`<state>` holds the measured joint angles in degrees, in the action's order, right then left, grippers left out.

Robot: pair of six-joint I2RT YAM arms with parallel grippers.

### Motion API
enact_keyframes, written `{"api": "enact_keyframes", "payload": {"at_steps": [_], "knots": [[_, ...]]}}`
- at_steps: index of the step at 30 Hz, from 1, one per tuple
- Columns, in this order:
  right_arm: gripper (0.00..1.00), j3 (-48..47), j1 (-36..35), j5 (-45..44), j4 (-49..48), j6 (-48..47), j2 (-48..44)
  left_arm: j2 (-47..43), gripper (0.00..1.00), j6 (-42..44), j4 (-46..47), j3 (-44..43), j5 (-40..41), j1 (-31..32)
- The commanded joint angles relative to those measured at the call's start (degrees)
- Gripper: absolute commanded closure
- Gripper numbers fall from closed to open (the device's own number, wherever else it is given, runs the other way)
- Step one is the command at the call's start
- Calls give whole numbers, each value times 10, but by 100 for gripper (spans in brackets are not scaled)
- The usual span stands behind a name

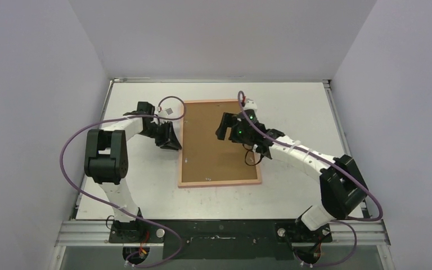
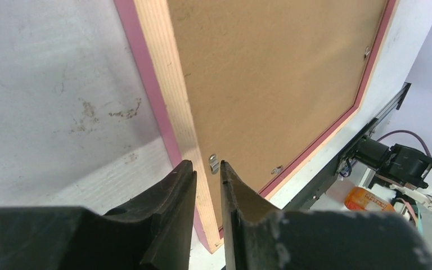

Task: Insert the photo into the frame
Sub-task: Install the photo frame at the center of the board.

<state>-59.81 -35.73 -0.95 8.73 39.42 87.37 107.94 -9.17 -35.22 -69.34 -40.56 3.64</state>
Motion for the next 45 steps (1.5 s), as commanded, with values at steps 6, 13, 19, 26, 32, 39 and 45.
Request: {"api": "enact_keyframes", "payload": {"at_steps": [6,13,19,26,32,39,45], "knots": [[10,-50,-142,44,-71,-16,107,14,82,24,16,27,9,1],[10,-91,-180,69,-109,-6,177,20,83,25,28,42,9,5],[9,-117,-199,84,-122,-1,215,40,84,22,24,36,8,4],[8,-127,-211,94,-130,11,248,43,86,11,34,37,0,4],[8,-126,-212,101,-141,18,264,42,89,13,34,39,0,4],[7,-138,-212,111,-148,21,283,41,91,13,33,37,-1,3],[7,-148,-212,120,-150,22,293,40,91,15,31,37,0,2]]}}
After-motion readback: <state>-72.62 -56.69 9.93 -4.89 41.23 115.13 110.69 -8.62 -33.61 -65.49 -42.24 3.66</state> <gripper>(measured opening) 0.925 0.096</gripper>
